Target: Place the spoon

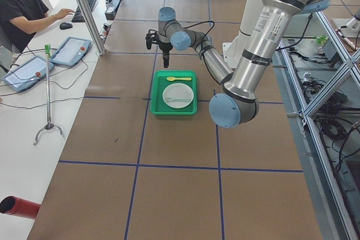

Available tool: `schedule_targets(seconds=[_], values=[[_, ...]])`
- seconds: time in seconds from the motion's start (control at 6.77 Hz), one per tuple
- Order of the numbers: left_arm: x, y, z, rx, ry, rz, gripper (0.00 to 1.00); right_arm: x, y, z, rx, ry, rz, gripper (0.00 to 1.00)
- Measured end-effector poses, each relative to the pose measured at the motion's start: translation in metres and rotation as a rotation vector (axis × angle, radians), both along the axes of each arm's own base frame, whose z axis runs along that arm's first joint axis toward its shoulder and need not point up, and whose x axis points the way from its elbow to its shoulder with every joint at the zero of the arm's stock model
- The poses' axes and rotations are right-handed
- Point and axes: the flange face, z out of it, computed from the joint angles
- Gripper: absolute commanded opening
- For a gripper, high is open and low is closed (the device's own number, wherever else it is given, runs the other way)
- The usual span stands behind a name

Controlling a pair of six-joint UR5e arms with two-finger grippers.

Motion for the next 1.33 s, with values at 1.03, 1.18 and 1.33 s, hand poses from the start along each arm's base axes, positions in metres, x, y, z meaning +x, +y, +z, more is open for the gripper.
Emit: schedule_targets(seconds=[1.03, 1.18, 1.33], values=[[-0.294, -0.042, 0.248, 0.173, -0.202, 0.273, 1.00, 0.000, 0.000, 0.000, 0.000, 0.000, 0.000, 1.00], [-0.318, -0.027, 0.304, 0.152, -0.193, 0.269, 1.00, 0.000, 0.000, 0.000, 0.001, 0.000, 0.000, 1.00], [-0.332, -0.004, 0.353, 0.142, -0.190, 0.256, 1.00, 0.000, 0.000, 0.000, 0.000, 0.000, 0.000, 1.00]])
